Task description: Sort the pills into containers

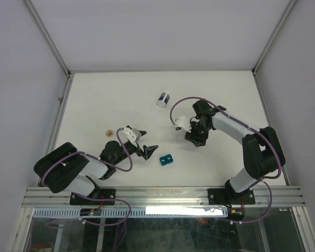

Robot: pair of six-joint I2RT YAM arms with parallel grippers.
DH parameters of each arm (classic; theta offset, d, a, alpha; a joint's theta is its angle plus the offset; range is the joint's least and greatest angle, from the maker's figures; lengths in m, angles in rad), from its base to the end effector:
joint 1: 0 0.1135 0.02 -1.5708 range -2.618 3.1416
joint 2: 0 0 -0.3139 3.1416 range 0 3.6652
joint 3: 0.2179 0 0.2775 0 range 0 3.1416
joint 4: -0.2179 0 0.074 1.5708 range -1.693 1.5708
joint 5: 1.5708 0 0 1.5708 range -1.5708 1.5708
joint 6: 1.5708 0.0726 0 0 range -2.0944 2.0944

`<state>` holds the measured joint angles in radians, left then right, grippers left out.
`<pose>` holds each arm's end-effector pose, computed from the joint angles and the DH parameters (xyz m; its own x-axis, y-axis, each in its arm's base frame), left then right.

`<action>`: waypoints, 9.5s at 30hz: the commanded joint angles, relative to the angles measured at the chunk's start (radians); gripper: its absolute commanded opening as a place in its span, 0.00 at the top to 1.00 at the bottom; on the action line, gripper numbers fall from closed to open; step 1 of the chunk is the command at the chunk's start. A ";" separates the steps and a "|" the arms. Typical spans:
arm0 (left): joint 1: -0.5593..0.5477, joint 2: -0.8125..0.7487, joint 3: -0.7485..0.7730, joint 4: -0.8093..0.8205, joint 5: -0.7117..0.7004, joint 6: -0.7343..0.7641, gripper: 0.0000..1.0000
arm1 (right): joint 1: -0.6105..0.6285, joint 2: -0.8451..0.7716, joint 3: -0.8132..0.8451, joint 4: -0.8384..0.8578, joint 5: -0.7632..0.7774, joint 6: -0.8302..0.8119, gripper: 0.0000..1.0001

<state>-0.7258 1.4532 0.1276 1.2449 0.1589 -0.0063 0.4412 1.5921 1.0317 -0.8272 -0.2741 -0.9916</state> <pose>0.1811 -0.1761 0.1652 -0.0652 0.0495 -0.9966 0.7730 0.6342 -0.0190 0.2758 0.1520 0.1927 -0.1053 -0.9407 -0.3225 -0.9935 0.1136 -0.0068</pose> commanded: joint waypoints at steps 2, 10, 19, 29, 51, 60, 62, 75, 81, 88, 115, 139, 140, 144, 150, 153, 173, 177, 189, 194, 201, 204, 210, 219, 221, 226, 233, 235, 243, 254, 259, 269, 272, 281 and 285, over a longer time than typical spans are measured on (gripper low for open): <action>0.003 0.002 0.021 0.034 0.028 0.026 0.01 | 0.004 -0.004 0.050 -0.031 -0.020 0.011 1.00; 0.003 0.003 0.020 0.038 0.026 0.026 0.01 | -0.001 -0.023 0.004 0.047 0.022 0.007 1.00; 0.003 0.004 0.017 0.043 0.026 0.026 0.01 | -0.032 -0.043 -0.009 0.058 -0.053 0.005 1.00; 0.017 -0.054 0.108 -0.131 0.020 -0.133 0.01 | -0.156 -0.215 -0.084 0.210 -0.527 0.077 1.00; 0.322 -0.219 0.504 -1.326 -0.389 -0.524 0.24 | -0.156 -0.412 -0.394 1.573 -0.945 1.283 1.00; 0.372 -0.142 0.590 -1.536 -0.630 -0.526 0.30 | -0.172 -0.421 -0.389 1.479 -0.996 1.231 1.00; 0.385 -0.107 0.612 -1.557 -0.635 -0.523 0.32 | -0.182 -0.424 -0.385 1.460 -1.004 1.226 1.00; 0.443 0.048 0.683 -1.585 -0.593 -0.475 0.36 | -0.212 -0.439 -0.386 1.458 -1.026 1.229 1.00; 0.459 0.093 0.697 -1.587 -0.569 -0.467 0.40 | -0.221 -0.439 -0.384 1.459 -1.029 1.232 1.00; 0.461 0.099 0.699 -1.592 -0.570 -0.468 0.53 | -0.225 -0.434 -0.385 1.464 -1.028 1.241 1.00; 0.195 -0.338 0.483 -0.768 0.451 -0.801 0.75 | -0.237 -0.522 -0.140 0.512 -1.122 0.446 1.00; 0.018 -0.150 0.681 -0.668 0.414 -0.841 0.75 | -0.136 -0.500 -0.107 0.373 -0.942 0.321 1.00; 0.013 -0.145 0.685 -0.671 0.417 -0.839 0.75 | -0.132 -0.499 -0.106 0.372 -0.934 0.321 1.00; -0.005 -0.135 0.692 -0.687 0.417 -0.827 0.75 | -0.122 -0.493 -0.101 0.372 -0.909 0.325 1.00; -0.027 -0.124 0.694 -0.696 0.413 -0.824 0.74 | -0.101 -0.481 -0.093 0.368 -0.861 0.330 1.00; -0.036 -0.120 0.697 -0.720 0.404 -0.811 0.75 | -0.090 -0.471 -0.084 0.357 -0.823 0.330 1.00; -0.114 -0.053 0.843 -1.126 0.349 -0.587 0.78 | -0.070 -0.452 -0.050 0.357 -0.763 0.387 1.00; -0.114 -0.034 0.846 -1.124 0.421 -0.516 0.78 | -0.077 -0.450 -0.051 0.369 -0.822 0.407 1.00; -0.114 -0.051 0.835 -1.203 0.714 0.397 0.53 | -0.087 -0.456 -0.071 0.356 -0.916 0.360 1.00; -0.106 -0.064 0.878 -1.176 0.668 0.395 0.37 | -0.092 -0.452 -0.067 0.344 -0.914 0.345 1.00; -0.090 -0.130 0.803 -1.053 0.516 0.277 0.05 | -0.094 -0.454 -0.068 0.330 -0.914 0.324 1.00; -0.080 -0.185 0.720 -0.959 0.482 0.213 0.01 | -0.094 -0.455 -0.069 0.323 -0.919 0.313 1.00; -0.077 -0.300 0.546 -0.721 0.431 -0.039 0.01 | -0.094 -0.455 -0.070 0.305 -0.925 0.282 1.00; -0.064 -0.496 0.337 -0.451 0.127 -0.617 0.01 | -0.095 -0.443 -0.073 0.301 -0.917 0.271 1.00; -0.064 -0.493 0.360 -0.485 0.098 -0.711 0.03 | -0.095 -0.439 -0.073 0.301 -0.915 0.269 1.00; -0.099 -0.436 0.579 -0.964 -0.093 -0.762 0.16 | -0.095 -0.436 -0.073 0.301 -0.913 0.271 1.00; -0.183 -0.345 0.705 -1.104 -0.185 -0.695 0.26 | -0.096 -0.430 -0.072 0.300 -0.909 0.272 1.00; -0.200 -0.312 0.732 -1.107 -0.172 -0.683 0.28 | -0.096 -0.429 -0.072 0.300 -0.907 0.272 1.00; -0.237 -0.247 0.800 -1.111 -0.136 -0.662 0.35 | -0.096 -0.430 -0.071 0.300 -0.906 0.274 1.00; -0.247 -0.216 0.827 -1.136 -0.097 -0.652 0.51 | -0.096 -0.430 -0.070 0.300 -0.907 0.276 1.00; -0.247 -0.227 0.818 -1.145 -0.087 -0.650 0.58 | -0.096 -0.428 -0.069 0.300 -0.906 0.275 1.00; -0.245 -0.200 0.778 -1.038 0.102 -0.591 0.78 | -0.096 -0.430 -0.067 0.300 -0.912 0.279 1.00; -0.244 -0.189 0.753 -0.986 0.136 -0.587 0.75 | -0.096 -0.430 -0.066 0.300 -0.915 0.282 1.00; -0.244 -0.189 0.689 -0.843 0.174 -0.588 0.75 | -0.102 -0.433 -0.067 0.300 -0.932 0.288 1.00; -0.244 -0.195 0.613 -0.678 0.294 -0.435 0.76 | -0.102 -0.434 -0.069 0.297 -0.957 0.279 1.00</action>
<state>-0.9405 1.2640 0.7933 0.3454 0.2024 -0.5671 0.3405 1.1687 0.9146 -0.6136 -1.1805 -0.7055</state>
